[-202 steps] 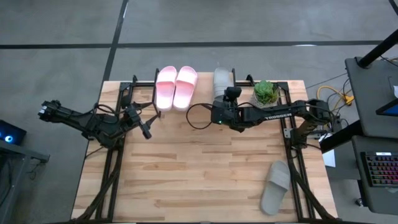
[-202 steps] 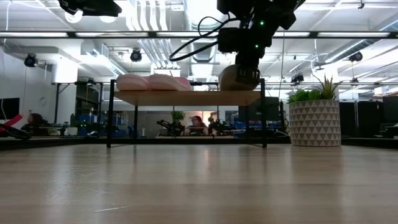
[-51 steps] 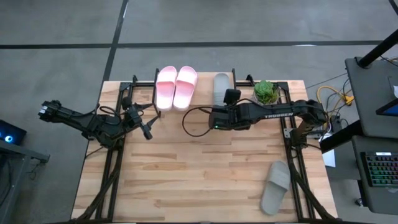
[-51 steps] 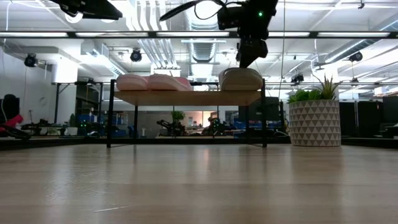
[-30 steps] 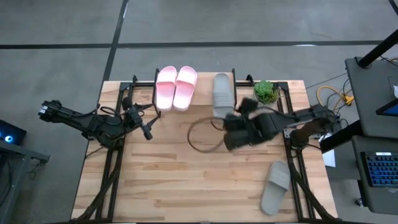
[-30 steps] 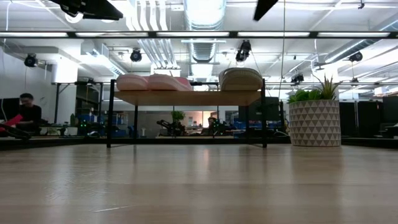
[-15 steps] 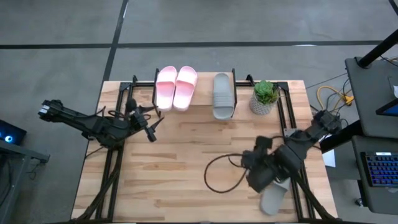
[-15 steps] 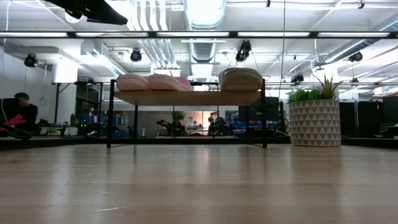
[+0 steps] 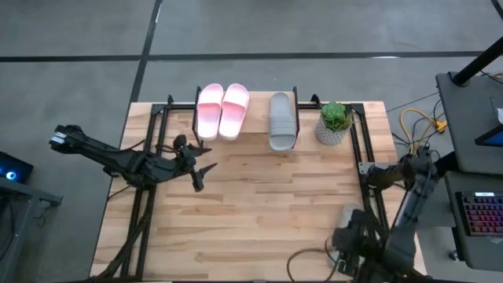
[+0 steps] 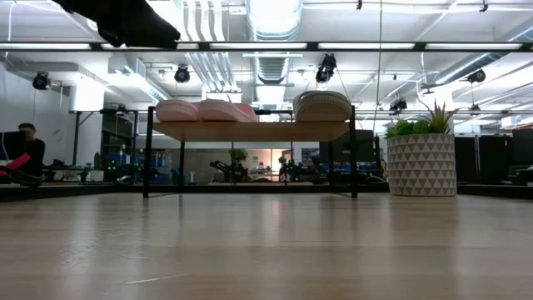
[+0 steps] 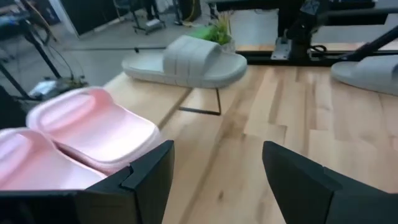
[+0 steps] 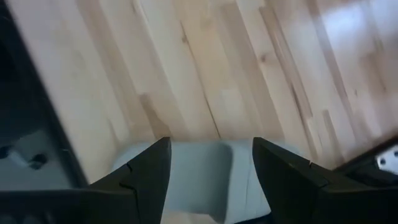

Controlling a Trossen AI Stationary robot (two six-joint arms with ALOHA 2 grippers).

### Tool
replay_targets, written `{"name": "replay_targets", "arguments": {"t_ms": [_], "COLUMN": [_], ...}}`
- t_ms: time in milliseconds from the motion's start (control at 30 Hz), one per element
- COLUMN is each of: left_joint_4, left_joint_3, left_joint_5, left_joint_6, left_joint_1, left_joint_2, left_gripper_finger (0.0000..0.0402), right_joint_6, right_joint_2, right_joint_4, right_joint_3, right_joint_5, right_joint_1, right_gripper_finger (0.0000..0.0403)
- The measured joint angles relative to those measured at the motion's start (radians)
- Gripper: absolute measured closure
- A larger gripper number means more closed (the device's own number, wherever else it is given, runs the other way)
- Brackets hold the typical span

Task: Pick and place slides into the shelf
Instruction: Put the gray slipper on the shelf

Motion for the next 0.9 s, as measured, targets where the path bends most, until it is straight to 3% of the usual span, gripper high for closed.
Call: {"name": "replay_targets", "arguments": {"t_ms": [200,467,767,900], "left_joint_4": [0.004,0.038,0.06,0.064], "left_joint_3": [0.0,0.0,0.027,0.025], "left_joint_5": [0.004,0.005,0.005,0.006], "left_joint_6": [-0.106,-0.1,-0.074,-0.074], "left_joint_1": [0.0,0.0,0.0,0.0], "left_joint_2": [0.064,0.136,0.156,0.149], "left_gripper_finger": [0.0173,0.0173,0.0173,0.0173], "right_joint_6": [0.104,0.11,0.106,0.099], "right_joint_2": [0.126,0.334,0.395,0.364], "right_joint_4": [0.001,-0.006,-0.007,-0.007], "right_joint_3": [-0.042,-0.047,-0.05,-0.05], "right_joint_5": [-0.008,-0.233,-0.233,-0.159], "right_joint_1": [0.069,0.091,0.09,0.09], "right_gripper_finger": [0.0187,0.0187,0.0187,0.0187]}}
